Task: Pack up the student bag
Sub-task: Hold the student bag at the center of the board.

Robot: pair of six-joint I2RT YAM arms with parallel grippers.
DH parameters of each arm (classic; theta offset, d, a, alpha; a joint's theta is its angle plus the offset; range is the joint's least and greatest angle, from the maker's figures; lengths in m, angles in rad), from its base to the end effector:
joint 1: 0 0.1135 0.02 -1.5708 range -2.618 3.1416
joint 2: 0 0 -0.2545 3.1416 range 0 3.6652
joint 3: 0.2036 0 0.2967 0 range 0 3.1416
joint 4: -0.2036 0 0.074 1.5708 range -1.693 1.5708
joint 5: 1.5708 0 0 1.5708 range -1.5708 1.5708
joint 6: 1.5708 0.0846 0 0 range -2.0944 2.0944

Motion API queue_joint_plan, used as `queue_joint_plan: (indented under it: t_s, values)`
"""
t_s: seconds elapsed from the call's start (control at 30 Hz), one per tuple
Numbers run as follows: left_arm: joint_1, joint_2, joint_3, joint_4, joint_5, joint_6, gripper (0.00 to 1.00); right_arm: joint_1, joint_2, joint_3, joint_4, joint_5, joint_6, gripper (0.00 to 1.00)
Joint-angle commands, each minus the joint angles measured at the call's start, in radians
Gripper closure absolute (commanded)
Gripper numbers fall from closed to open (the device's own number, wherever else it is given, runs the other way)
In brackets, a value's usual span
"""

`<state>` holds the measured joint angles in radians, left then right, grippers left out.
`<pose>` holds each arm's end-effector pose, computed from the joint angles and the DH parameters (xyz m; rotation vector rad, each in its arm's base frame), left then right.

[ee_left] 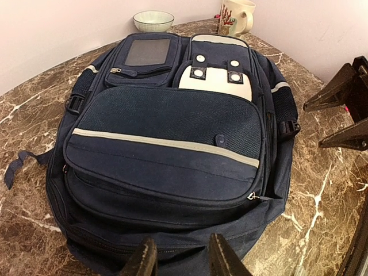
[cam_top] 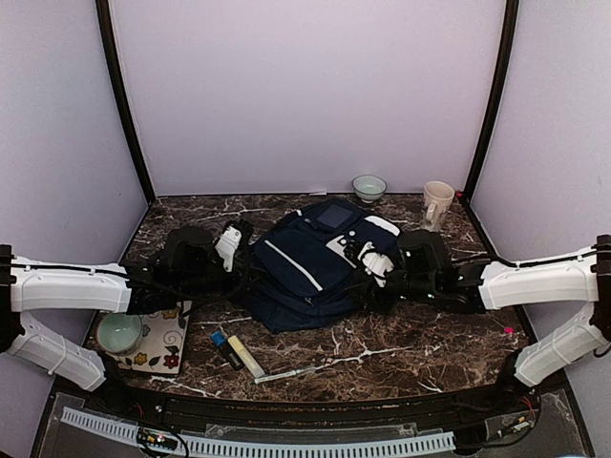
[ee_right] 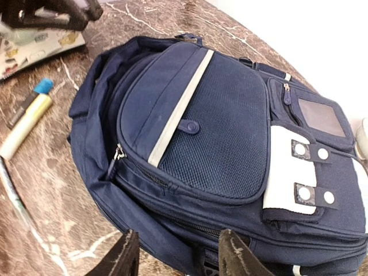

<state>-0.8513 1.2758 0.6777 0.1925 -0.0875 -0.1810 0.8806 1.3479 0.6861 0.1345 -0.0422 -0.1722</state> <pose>0.2463 -0.2699 0.1805 0.6097 1.9277 -0.5802 0.2308 0.2851 0.1507 -1.0938 1.8309 0.4674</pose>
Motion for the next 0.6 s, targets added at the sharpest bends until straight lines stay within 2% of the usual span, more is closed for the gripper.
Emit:
queue_joint_plan:
  t_s: [0.0, 0.13, 0.27, 0.4, 0.57]
  values:
    - [-0.006, -0.009, -0.015, 0.028, 0.03, 0.021, 0.67, 0.035, 0.027, -0.057, 0.219, 0.078, -0.296, 0.47]
    - [-0.006, -0.01, -0.035, 0.049, 0.032, 0.022, 0.67, 0.086, 0.146, 0.015, 0.221, 0.177, -0.404, 0.43]
    - [-0.006, 0.001, -0.042, 0.058, 0.027, 0.028, 0.67, 0.104, 0.237, 0.105, 0.212, 0.275, -0.438, 0.39]
    - [-0.006, 0.005, -0.049, 0.06, 0.022, 0.033, 0.67, 0.118, 0.316, 0.137, 0.222, 0.316, -0.505, 0.39]
    - [-0.006, 0.012, -0.051, 0.071, 0.036, 0.038, 0.67, 0.124, 0.354, 0.161, 0.216, 0.296, -0.534, 0.41]
